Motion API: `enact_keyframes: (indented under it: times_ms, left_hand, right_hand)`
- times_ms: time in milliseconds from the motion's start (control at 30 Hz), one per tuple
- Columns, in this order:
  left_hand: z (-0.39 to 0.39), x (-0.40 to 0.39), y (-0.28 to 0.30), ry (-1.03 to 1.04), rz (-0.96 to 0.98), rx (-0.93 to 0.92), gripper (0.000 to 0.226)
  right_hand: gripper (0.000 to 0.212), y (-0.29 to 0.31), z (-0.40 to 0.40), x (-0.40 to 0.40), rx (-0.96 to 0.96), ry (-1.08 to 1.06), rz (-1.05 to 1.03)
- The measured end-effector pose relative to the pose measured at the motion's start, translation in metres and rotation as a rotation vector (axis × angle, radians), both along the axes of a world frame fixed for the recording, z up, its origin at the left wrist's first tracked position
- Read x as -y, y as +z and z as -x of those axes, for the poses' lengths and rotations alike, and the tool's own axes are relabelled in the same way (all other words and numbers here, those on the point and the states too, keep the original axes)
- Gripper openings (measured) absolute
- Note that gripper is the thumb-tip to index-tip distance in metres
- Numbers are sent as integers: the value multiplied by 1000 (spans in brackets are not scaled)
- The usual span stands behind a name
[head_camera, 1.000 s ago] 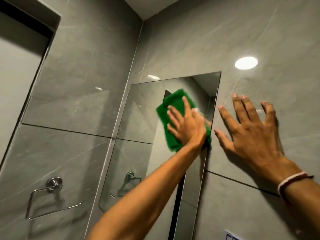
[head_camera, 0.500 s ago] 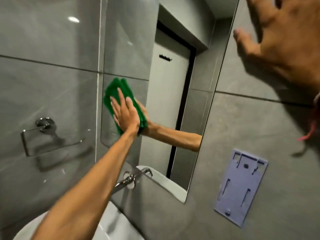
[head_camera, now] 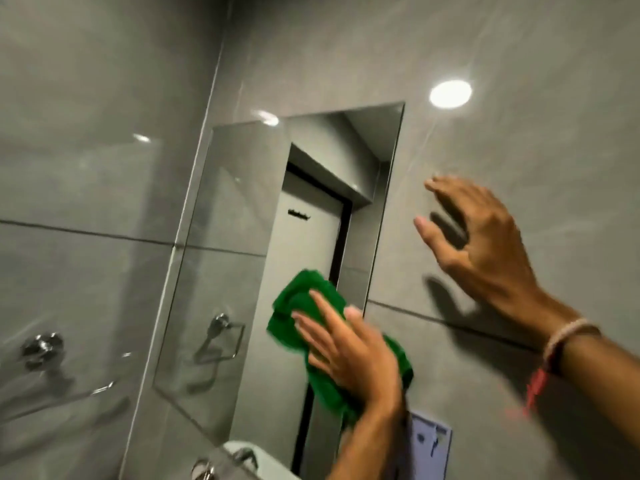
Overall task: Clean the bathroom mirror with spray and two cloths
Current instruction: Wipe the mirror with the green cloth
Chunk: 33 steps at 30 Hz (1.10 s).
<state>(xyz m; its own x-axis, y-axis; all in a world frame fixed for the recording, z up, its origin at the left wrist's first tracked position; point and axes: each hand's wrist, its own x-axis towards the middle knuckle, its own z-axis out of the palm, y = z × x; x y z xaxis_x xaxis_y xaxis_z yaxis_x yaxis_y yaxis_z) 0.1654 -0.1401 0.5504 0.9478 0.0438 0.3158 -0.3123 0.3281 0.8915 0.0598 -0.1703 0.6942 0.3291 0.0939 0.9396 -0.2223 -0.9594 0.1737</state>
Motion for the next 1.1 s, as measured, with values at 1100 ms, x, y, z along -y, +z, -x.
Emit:
enact_keyframes:
  times_ms: [1100]
  left_hand:
    - [113, -76, -19, -1354, 15, 323, 37]
  right_hand:
    - [58, -149, 232, -48, 550, 564, -1253]
